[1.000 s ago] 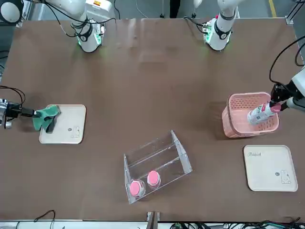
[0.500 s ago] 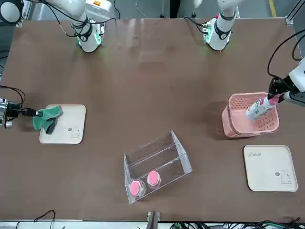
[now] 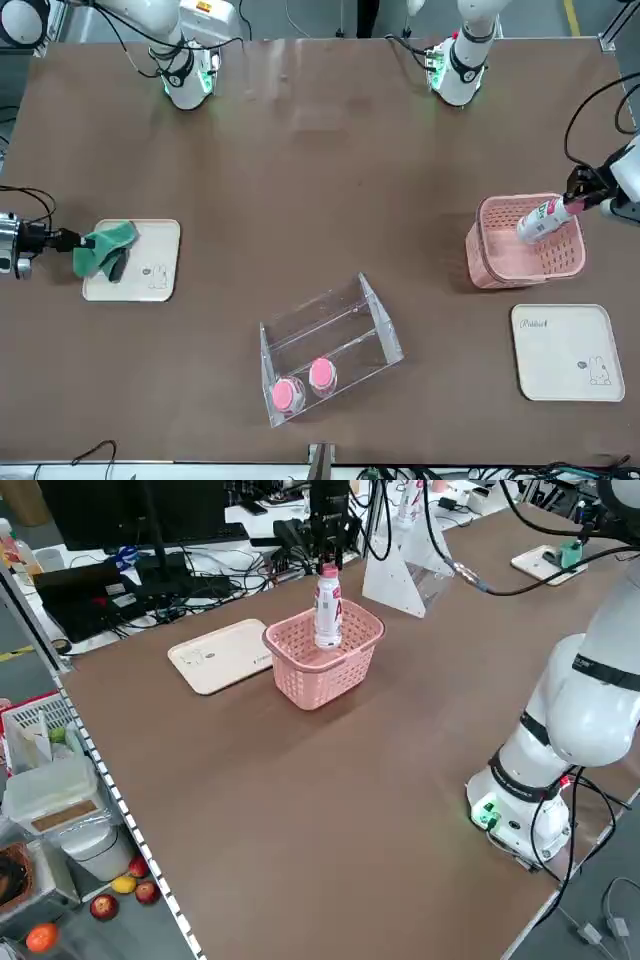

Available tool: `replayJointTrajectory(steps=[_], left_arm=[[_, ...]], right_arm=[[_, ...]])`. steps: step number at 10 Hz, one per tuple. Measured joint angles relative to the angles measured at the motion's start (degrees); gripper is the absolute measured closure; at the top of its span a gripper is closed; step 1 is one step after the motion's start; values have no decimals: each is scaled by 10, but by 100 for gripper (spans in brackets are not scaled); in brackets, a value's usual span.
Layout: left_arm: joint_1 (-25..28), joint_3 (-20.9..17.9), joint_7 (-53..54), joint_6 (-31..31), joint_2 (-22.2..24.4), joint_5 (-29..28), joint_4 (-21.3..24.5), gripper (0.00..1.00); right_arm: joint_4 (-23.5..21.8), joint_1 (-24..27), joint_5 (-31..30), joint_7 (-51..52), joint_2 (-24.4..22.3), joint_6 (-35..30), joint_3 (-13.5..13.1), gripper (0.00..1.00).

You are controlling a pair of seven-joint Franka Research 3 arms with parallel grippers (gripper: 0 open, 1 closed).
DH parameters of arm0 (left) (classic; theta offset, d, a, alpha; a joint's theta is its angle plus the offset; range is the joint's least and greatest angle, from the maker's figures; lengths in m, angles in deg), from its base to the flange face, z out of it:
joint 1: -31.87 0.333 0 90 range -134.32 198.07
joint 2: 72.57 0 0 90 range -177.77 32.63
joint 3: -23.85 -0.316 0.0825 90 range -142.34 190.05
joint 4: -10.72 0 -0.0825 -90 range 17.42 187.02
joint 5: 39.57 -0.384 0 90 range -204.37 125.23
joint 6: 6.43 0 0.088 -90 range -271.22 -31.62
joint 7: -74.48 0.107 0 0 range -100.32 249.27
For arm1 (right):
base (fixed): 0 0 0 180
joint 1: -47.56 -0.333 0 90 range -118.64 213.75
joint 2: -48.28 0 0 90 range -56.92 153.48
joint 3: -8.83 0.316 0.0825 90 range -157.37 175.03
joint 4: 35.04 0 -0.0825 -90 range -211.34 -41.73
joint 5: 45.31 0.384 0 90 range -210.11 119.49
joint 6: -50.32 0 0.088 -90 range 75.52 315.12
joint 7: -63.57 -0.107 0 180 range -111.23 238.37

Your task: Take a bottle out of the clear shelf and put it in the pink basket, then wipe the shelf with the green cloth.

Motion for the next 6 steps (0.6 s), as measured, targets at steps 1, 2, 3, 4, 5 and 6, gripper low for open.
replayJointTrajectory(steps=[1, 2, 3, 4, 5, 6], left_arm=[[1, 0, 0, -7, -6, 0, 4, 56], [1, 0, 0, -24, -11, 0, 14, 56], [1, 0, 0, -47, -14, 0, 29, 56], [1, 0, 0, -64, -15, 0, 45, 56], [1, 0, 0, -72, -16, 0, 56, 56], [1, 0, 0, -76, -16, 0, 63, 56]], right_arm=[[3, -3, 0, -29, -12, -7, 28, 93], [6, -17, 0, -63, -32, -13, 56, 93], [7, -49, 0, -116, -59, -19, 69, 94], [9, -91, 0, -177, -90, -20, 74, 94], [11, -133, 0, -224, -121, -19, 77, 94], [12, -177, 0, -270, -153, -18, 80, 94]])
